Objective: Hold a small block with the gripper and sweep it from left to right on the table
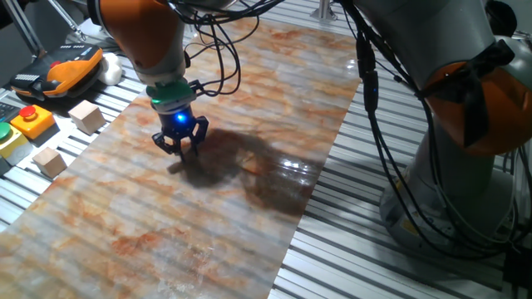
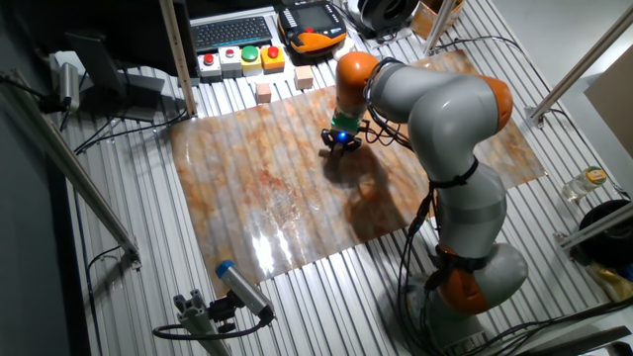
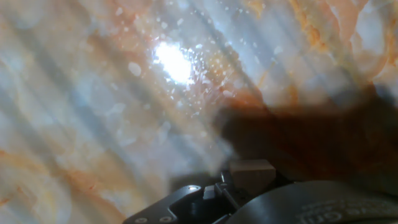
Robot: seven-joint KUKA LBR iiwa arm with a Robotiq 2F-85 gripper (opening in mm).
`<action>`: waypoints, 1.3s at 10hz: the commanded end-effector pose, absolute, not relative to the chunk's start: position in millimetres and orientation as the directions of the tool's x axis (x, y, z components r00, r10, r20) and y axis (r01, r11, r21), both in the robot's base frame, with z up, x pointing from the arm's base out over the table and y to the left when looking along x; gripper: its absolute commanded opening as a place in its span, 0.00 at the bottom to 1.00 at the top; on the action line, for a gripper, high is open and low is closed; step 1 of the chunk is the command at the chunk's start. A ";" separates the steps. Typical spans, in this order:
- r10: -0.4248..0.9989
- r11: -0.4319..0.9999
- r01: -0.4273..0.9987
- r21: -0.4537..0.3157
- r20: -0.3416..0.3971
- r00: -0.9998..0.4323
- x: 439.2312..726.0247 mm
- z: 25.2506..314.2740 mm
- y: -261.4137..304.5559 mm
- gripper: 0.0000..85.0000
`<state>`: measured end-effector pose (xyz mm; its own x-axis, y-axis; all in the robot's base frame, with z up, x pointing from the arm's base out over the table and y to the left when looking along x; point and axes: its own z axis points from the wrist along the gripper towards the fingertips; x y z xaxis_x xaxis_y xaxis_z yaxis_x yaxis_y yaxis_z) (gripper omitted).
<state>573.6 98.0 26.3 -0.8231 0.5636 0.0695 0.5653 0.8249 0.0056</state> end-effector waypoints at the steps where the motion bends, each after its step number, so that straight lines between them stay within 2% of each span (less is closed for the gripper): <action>1: 0.568 0.822 0.569 0.009 0.070 -0.820 573.5 27.3 100.0 0.00; 7: 0.585 0.809 0.587 0.013 0.066 -0.808 565.7 22.8 113.1 0.00; 11: 0.605 0.790 0.611 0.058 0.092 -0.791 563.5 25.3 113.8 0.00; 13: 0.635 0.765 0.641 0.067 0.095 -0.767 562.7 31.8 109.7 0.40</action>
